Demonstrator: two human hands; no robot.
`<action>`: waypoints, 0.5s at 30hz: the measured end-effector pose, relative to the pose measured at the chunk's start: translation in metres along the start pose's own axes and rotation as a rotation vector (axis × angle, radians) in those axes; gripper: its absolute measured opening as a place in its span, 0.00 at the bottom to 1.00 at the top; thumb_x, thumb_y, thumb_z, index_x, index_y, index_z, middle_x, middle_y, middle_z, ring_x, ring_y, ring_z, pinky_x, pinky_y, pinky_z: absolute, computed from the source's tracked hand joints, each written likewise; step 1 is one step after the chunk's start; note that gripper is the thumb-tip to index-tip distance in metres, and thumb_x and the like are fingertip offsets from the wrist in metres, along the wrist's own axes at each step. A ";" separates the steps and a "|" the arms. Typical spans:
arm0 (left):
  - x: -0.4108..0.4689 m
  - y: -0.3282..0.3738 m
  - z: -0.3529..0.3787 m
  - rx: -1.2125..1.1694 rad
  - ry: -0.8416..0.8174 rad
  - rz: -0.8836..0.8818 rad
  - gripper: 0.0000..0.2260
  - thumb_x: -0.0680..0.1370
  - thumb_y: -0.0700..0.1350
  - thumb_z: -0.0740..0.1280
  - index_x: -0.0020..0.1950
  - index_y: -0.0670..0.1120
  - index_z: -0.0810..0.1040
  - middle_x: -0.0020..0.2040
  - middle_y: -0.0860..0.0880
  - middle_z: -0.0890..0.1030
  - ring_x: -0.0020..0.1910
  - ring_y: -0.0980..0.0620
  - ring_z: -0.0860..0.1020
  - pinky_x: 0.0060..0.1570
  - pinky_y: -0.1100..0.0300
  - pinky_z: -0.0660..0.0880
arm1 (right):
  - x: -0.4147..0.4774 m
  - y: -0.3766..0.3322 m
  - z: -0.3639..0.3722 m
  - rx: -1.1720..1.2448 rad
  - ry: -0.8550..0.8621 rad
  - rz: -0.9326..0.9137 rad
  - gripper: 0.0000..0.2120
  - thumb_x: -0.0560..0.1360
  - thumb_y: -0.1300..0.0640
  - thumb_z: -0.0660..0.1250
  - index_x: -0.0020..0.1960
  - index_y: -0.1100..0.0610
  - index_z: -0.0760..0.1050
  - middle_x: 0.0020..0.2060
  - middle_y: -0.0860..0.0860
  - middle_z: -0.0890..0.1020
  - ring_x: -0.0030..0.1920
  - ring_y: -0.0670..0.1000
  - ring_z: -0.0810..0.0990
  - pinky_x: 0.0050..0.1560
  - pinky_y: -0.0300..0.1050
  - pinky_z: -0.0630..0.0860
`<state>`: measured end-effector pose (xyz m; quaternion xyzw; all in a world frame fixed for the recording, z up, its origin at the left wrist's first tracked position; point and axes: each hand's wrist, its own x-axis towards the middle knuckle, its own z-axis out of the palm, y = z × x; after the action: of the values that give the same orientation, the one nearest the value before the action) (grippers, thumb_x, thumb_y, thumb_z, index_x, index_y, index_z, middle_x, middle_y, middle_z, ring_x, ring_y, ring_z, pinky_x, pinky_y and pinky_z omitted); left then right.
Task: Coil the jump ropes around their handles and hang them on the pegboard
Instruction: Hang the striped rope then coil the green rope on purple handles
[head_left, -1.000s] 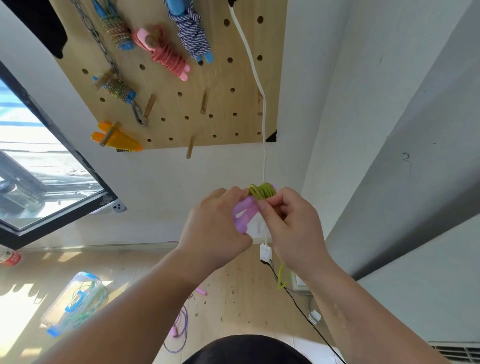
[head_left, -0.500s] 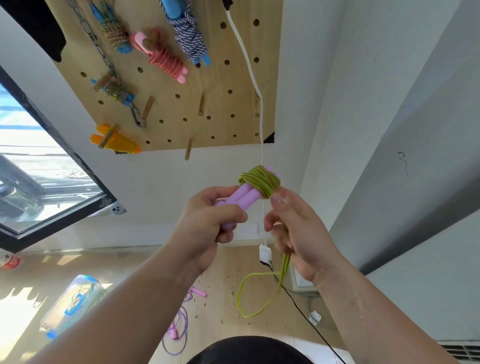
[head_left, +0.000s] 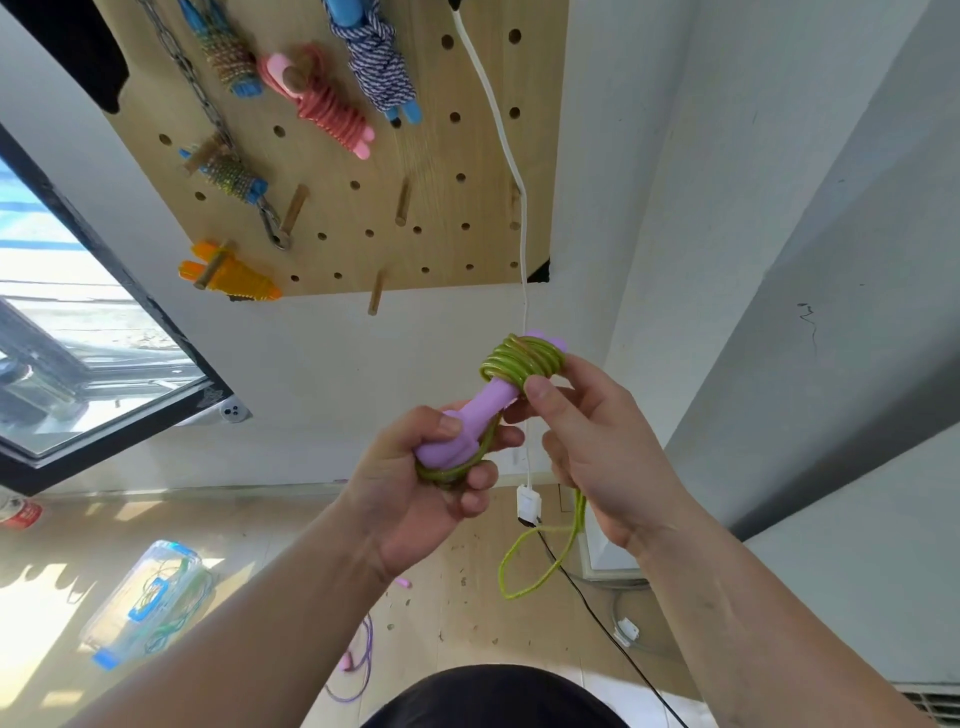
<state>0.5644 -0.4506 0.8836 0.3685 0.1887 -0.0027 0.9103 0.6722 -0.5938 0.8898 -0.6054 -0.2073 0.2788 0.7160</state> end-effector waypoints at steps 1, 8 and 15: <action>-0.001 0.001 0.001 0.073 0.025 0.020 0.38 0.59 0.46 0.76 0.68 0.37 0.76 0.52 0.38 0.82 0.34 0.47 0.76 0.31 0.57 0.74 | 0.001 0.001 0.000 -0.005 0.015 -0.003 0.10 0.80 0.53 0.67 0.61 0.50 0.80 0.43 0.61 0.81 0.23 0.44 0.63 0.25 0.35 0.62; 0.000 -0.010 0.013 0.876 0.352 0.481 0.09 0.77 0.51 0.66 0.52 0.60 0.84 0.48 0.45 0.83 0.50 0.40 0.81 0.49 0.40 0.81 | 0.003 0.007 0.008 -0.065 0.050 -0.098 0.12 0.82 0.56 0.66 0.64 0.50 0.79 0.37 0.49 0.81 0.26 0.40 0.73 0.31 0.30 0.65; -0.004 -0.008 0.024 0.599 0.429 0.472 0.10 0.84 0.43 0.64 0.51 0.36 0.77 0.40 0.41 0.83 0.36 0.40 0.81 0.30 0.49 0.77 | 0.003 0.002 0.004 0.187 -0.021 0.025 0.18 0.76 0.55 0.70 0.66 0.52 0.77 0.31 0.55 0.75 0.25 0.46 0.68 0.28 0.39 0.63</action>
<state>0.5682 -0.4731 0.8955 0.6415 0.2749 0.2274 0.6792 0.6720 -0.5882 0.8887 -0.5358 -0.1802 0.3123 0.7635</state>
